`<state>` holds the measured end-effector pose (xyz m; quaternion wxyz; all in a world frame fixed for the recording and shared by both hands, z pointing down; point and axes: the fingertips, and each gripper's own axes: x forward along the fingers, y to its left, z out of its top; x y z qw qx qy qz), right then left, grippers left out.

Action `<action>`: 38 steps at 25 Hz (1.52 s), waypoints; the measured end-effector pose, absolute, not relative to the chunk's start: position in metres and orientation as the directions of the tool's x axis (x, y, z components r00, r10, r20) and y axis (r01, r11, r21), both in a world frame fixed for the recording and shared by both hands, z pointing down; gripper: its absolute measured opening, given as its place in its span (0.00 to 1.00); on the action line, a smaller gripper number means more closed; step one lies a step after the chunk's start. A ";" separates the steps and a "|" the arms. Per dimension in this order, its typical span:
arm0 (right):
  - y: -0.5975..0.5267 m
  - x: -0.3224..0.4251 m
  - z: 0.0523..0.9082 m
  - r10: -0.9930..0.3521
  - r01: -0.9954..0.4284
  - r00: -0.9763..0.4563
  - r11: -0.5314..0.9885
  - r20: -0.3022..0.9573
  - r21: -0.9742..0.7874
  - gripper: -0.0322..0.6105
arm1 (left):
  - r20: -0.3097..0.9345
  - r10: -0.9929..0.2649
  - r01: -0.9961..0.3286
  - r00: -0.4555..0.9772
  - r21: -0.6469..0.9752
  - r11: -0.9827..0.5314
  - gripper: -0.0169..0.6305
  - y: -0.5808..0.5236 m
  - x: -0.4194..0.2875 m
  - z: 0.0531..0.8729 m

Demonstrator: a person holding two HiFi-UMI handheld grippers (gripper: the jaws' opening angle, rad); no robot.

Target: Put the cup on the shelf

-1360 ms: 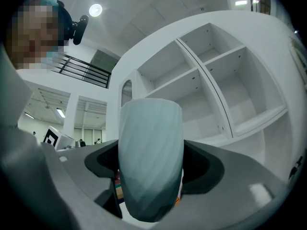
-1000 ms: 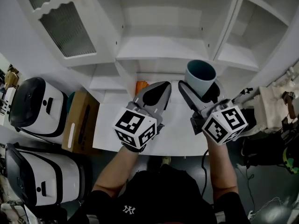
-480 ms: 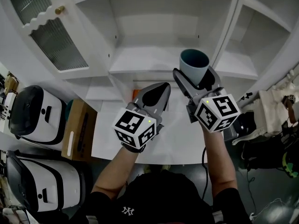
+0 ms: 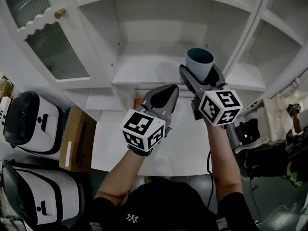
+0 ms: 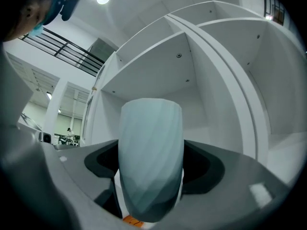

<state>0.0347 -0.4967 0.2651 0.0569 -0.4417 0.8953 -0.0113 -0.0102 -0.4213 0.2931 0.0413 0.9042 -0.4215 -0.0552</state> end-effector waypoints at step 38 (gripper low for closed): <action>-0.548 0.037 0.287 -0.877 -0.881 -0.469 0.473 0.104 0.015 0.64 | -0.079 -0.741 -0.730 0.667 0.132 -0.671 0.03 -0.447 -0.021 0.296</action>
